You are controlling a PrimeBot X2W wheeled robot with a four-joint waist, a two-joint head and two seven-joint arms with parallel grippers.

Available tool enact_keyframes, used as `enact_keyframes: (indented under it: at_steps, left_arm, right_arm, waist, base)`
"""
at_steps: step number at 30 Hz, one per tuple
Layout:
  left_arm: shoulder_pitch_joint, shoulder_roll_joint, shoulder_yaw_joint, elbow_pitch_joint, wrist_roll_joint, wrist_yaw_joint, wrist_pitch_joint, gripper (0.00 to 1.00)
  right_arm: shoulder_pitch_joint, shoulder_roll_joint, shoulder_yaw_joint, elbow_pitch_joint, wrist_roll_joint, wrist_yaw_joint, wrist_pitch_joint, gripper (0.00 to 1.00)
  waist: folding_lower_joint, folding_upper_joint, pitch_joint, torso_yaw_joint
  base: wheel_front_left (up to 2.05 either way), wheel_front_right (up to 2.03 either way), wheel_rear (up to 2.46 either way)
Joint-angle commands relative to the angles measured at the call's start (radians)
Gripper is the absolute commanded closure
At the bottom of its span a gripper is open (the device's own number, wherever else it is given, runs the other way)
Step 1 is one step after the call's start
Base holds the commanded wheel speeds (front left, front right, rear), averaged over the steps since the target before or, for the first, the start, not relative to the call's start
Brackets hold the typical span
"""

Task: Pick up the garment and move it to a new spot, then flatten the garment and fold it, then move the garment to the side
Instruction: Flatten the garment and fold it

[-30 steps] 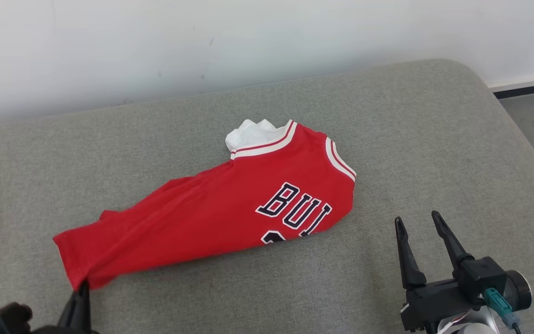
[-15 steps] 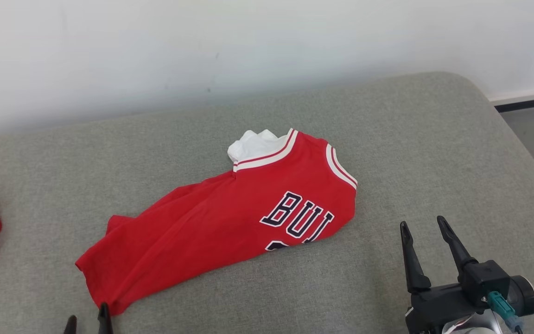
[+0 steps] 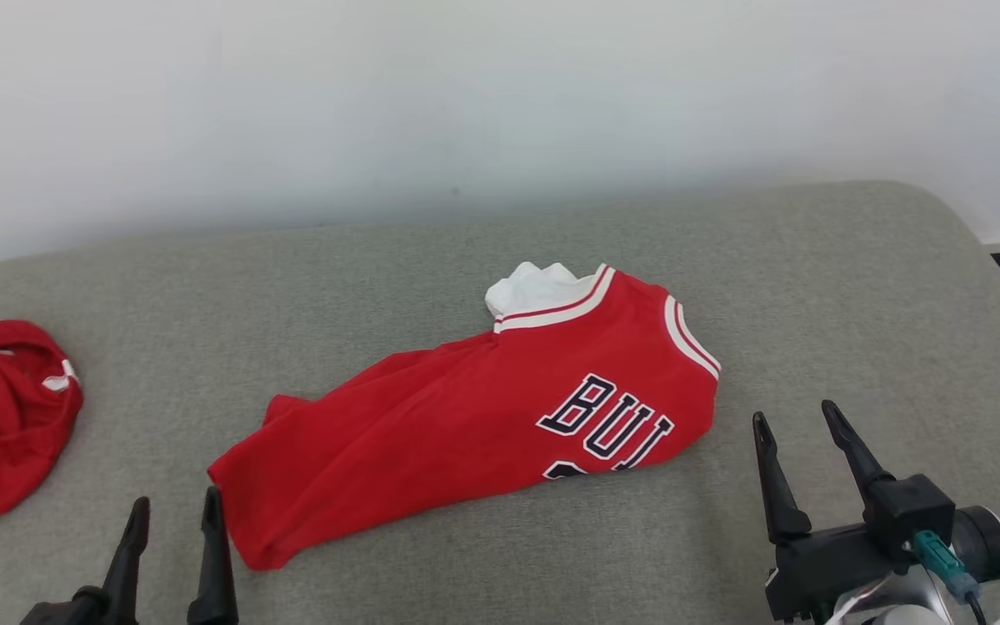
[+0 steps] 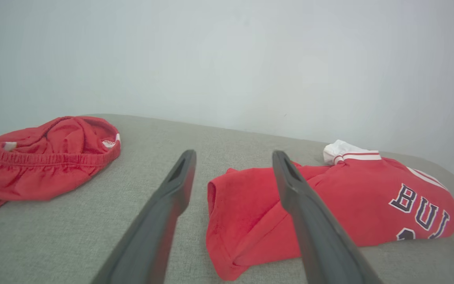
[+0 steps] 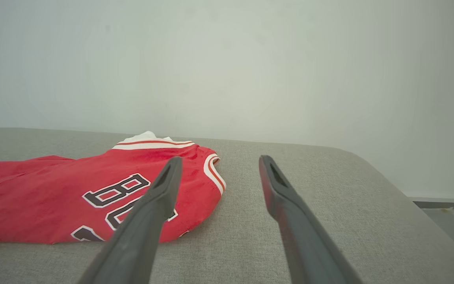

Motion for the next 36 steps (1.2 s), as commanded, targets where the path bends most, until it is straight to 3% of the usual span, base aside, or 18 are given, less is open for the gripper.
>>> enact_keyframes:
  at_steps: [1,10,17,21,29,36]
  left_arm:
    - [-0.003,-0.018,0.012,-0.01,0.031,-0.023,-0.002,0.0]
    - [-0.065,-0.078,0.035,0.001,0.099,-0.115,-0.002,0.0]
    - [-0.122,-0.114,0.02,0.016,0.137,-0.157,-0.002,0.0]
    - [-0.148,-0.127,0.001,0.015,0.147,-0.172,-0.002,0.0]
    - [-0.189,-0.137,-0.01,0.013,0.167,-0.184,-0.002,0.0]
    - [-0.209,-0.14,-0.017,0.022,0.173,-0.191,-0.002,0.0]
  right_arm:
    - [-0.019,-0.013,0.011,0.007,0.011,-0.003,0.015,0.0]
    - [-0.231,-0.076,0.054,0.129,0.149,-0.003,0.251,0.0]
    - [-0.502,-0.114,0.011,0.339,0.263,-0.003,0.545,0.0]
    - [-0.647,-0.14,-0.045,0.484,0.264,-0.003,0.671,0.0]
    - [-0.763,-0.15,-0.13,0.641,0.231,-0.002,0.724,0.0]
    - [-0.809,-0.119,-0.212,0.731,0.211,-0.002,0.685,0.0]
  waist:
    - [0.0001,0.0,0.003,0.03]
    - [0.0001,0.0,0.058,0.087]
    - [0.0001,0.0,0.128,0.139]
    - [0.0001,0.0,0.172,0.18]
    - [0.0001,0.0,0.23,0.218]
    - [0.0001,0.0,0.25,0.227]
  base:
    - [0.0,0.0,0.0]
    - [0.0,0.0,0.0]
    - [0.0,0.0,0.0]
    - [0.0,0.0,0.0]
    - [0.0,0.0,0.0]
    - [0.0,0.0,0.0]
